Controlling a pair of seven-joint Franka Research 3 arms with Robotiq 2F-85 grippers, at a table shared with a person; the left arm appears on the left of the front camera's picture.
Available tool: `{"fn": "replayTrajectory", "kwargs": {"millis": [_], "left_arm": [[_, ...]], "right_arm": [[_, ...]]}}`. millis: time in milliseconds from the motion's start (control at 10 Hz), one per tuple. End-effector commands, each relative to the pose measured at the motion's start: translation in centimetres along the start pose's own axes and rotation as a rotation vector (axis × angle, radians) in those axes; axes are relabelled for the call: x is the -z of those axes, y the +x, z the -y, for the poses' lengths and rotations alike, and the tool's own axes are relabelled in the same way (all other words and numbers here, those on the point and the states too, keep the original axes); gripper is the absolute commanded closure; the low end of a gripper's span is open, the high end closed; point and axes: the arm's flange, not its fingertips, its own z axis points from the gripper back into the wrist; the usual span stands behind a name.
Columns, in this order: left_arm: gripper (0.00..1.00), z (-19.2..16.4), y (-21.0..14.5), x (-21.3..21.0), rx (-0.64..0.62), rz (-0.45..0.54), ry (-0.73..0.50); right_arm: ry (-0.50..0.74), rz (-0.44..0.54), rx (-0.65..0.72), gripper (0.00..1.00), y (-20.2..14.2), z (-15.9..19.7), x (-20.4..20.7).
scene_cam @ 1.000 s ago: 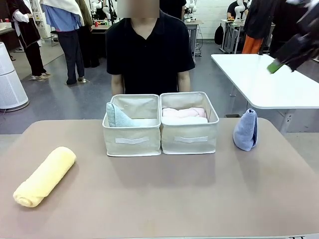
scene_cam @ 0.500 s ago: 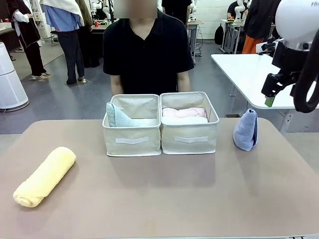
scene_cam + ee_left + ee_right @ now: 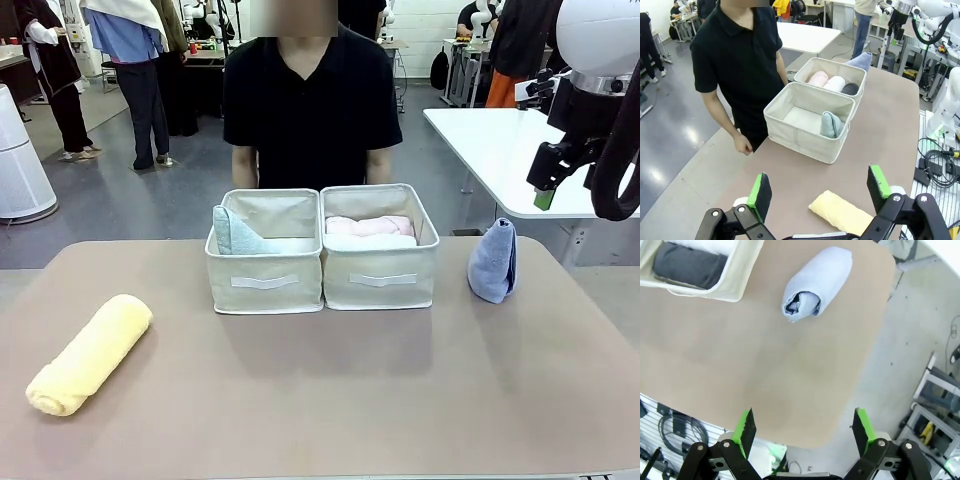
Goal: Sort the towels based on their folding style.
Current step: Pick up another triangle-folded towel from the table and place it in the left Fabric basket.
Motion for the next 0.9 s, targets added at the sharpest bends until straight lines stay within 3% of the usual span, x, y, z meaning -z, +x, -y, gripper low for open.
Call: {"fn": "replayTrajectory", "kwargs": {"millis": [0, 100, 200, 400, 500, 700, 800], "left_arm": [[0.0, 0.0, 0.1, 0.0, 0.01, 0.025, -0.006], [0.0, 0.0, 0.1, 0.0, 0.01, 0.025, -0.006], [0.0, 0.0, 0.1, 0.0, 0.01, 0.025, -0.006], [0.0, 0.0, 0.1, 0.0, 0.01, 0.025, -0.006], [0.0, 0.0, 0.1, 0.0, 0.01, 0.025, -0.006], [0.0, 0.0, 0.1, 0.0, 0.01, 0.025, -0.006], [0.0, 0.0, 0.1, 0.0, 0.01, 0.025, -0.006]], "right_arm": [[-0.02, 0.011, 0.014, 0.0, -0.1, -0.1, 0.6], [0.0, 0.0, 0.0, 0.0, 0.0, 0.0, 0.0], [0.0, -0.088, 0.246, 0.0, 0.4, -2.1, 2.0], [-0.107, -0.121, 0.685, 0.0, 3.4, -4.5, 5.5], [-0.071, -0.173, 0.823, 0.0, 4.8, -4.5, 7.0], [0.008, -0.145, 0.975, 0.0, 6.2, -3.6, 8.9], [-0.011, -0.083, 0.991, 0.0, 6.5, -3.0, 9.3]]}}
